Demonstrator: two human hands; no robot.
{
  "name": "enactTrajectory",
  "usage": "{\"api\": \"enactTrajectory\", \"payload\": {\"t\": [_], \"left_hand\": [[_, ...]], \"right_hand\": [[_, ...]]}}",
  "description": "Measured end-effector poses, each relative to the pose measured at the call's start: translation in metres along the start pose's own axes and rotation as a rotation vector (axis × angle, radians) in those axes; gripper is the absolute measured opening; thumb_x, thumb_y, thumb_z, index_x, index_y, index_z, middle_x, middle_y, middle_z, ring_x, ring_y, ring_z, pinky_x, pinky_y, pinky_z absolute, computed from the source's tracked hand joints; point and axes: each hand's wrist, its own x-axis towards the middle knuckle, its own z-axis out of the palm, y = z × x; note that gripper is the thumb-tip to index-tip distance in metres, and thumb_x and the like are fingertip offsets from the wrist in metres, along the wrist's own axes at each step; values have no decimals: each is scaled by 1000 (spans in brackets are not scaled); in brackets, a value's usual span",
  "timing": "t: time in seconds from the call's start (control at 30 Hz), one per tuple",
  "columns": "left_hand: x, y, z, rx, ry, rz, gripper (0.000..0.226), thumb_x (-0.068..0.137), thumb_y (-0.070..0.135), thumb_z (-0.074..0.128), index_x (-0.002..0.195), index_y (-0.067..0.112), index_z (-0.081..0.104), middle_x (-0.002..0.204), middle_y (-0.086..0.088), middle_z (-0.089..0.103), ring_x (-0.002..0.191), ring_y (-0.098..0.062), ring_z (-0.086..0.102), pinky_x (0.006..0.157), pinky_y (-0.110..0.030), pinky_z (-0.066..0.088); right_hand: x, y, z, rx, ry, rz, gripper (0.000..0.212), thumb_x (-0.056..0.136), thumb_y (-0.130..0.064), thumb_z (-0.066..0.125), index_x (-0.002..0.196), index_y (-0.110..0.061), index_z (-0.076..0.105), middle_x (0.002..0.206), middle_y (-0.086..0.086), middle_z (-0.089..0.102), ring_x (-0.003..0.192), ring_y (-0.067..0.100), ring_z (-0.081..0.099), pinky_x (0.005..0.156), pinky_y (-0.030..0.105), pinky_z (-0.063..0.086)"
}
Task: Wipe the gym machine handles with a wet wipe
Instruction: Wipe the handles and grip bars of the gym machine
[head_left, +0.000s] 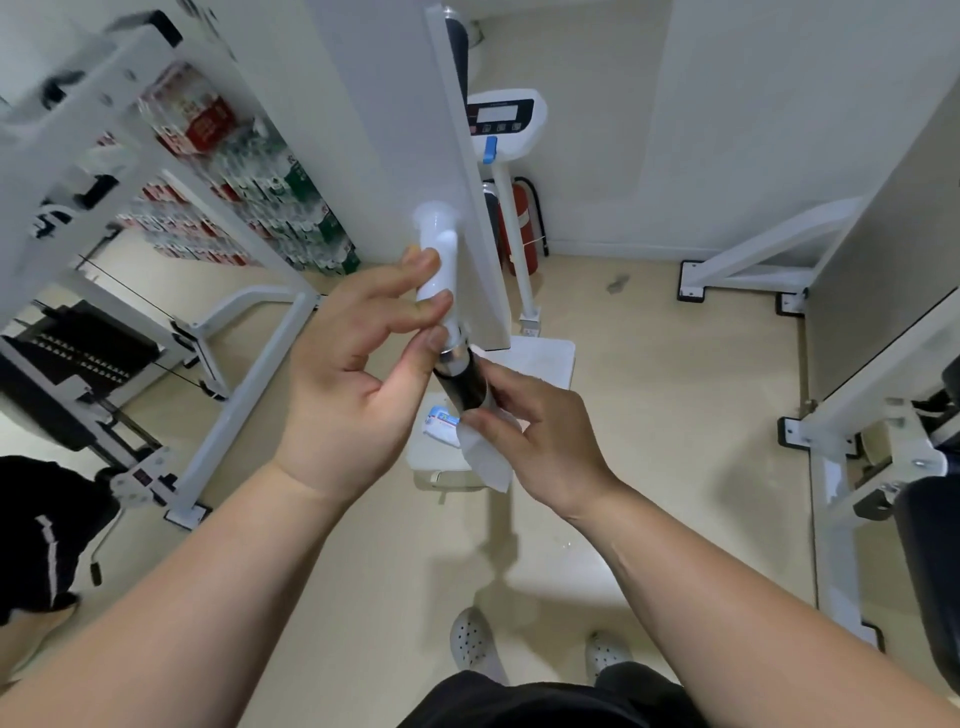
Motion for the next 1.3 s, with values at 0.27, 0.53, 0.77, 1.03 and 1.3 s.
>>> {"api": "enactTrajectory", "payload": {"t": [0.27, 0.53, 0.77, 1.03, 1.3], "left_hand": [[0, 4, -2, 36, -10, 1, 17, 93, 0, 64, 107, 9, 65, 121, -15, 62, 126, -38, 60, 109, -50, 46], [1, 7, 0, 62, -9, -3, 15, 93, 2, 64, 106, 10, 64, 119, -12, 62, 126, -37, 60, 106, -56, 47], [-1, 4, -5, 72, 8, -2, 16, 92, 1, 64, 107, 9, 65, 120, -13, 62, 126, -37, 60, 106, -55, 47], [0, 5, -5, 82, 10, -17, 19, 92, -3, 65, 107, 10, 65, 120, -11, 63, 126, -34, 61, 106, -53, 48], [2, 6, -2, 23, 25, -14, 23, 90, -3, 67, 106, 13, 67, 121, -2, 63, 126, -28, 62, 108, -43, 48]], "right_hand": [[5, -15, 0, -51, 31, -148, 34, 90, -25, 70, 124, -24, 70, 109, -20, 64, 109, 1, 60, 95, 20, 48], [-10, 17, 11, -38, 81, 4, 37, 91, -22, 73, 127, -30, 69, 110, -20, 69, 107, -9, 57, 91, 13, 40], [6, -19, 14, 59, 119, -160, 35, 87, -6, 75, 119, -21, 73, 100, -15, 71, 98, -5, 61, 86, 11, 45], [-6, 24, 16, -17, 37, 40, 31, 88, -23, 76, 117, -32, 72, 97, -16, 71, 100, 9, 63, 88, 27, 49], [4, -16, 18, 108, 166, -98, 37, 86, -6, 76, 115, -29, 74, 92, -17, 71, 94, 0, 65, 81, 9, 45]]}}
